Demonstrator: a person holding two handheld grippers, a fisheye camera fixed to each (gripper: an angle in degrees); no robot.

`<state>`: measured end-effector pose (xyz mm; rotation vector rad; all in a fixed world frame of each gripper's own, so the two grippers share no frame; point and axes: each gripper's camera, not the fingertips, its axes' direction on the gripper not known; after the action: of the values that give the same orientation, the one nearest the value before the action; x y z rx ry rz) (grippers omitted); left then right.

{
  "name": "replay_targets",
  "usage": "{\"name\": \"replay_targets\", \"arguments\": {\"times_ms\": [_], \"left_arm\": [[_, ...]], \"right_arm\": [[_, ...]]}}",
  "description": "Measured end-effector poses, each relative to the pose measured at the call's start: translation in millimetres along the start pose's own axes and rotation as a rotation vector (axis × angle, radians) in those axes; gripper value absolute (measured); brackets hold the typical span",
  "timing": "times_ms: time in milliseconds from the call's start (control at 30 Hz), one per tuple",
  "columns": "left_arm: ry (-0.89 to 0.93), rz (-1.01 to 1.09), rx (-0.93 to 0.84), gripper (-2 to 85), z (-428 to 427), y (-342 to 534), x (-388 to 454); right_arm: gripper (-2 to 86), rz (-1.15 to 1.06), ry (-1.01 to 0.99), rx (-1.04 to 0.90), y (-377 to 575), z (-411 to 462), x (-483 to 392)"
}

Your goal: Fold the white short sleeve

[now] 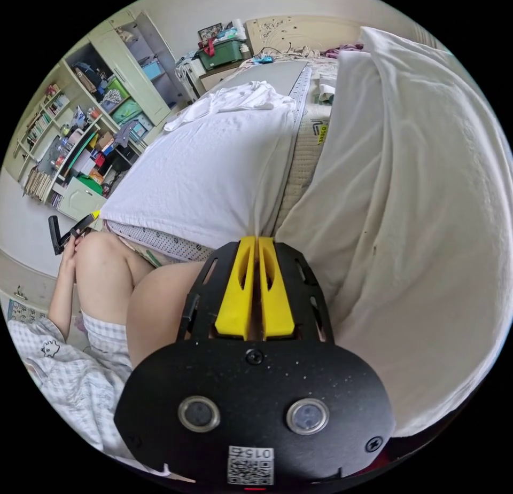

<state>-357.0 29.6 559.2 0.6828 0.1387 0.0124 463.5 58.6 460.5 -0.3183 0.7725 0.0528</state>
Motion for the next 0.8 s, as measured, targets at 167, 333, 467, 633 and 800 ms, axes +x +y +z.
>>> {"name": "replay_targets", "arguments": {"times_ms": [167,333,467,633,800], "left_arm": [[0.009,0.02,-0.087,0.8,15.1,-8.0,6.3],[-0.121,0.101,-0.043,4.1,-3.7,-50.7,39.5],[-0.061,0.184,0.014,5.0,21.5,-103.8,84.7],[0.122,0.248,-0.015,5.7,137.5,-195.2,156.3],[0.128,0.23,-0.12,7.2,268.9,-254.6,199.6]], "right_arm": [[4.9,-0.067,0.049,0.026,1.7,-18.0,-9.9],[6.5,-0.3,0.139,0.177,-45.9,-74.7,-35.5],[6.9,-0.408,0.096,0.278,-116.7,-85.7,-42.1],[6.4,-0.329,0.099,0.198,-233.0,-9.7,-26.9],[8.3,-0.334,0.079,0.101,-266.5,57.4,-6.0]]}}
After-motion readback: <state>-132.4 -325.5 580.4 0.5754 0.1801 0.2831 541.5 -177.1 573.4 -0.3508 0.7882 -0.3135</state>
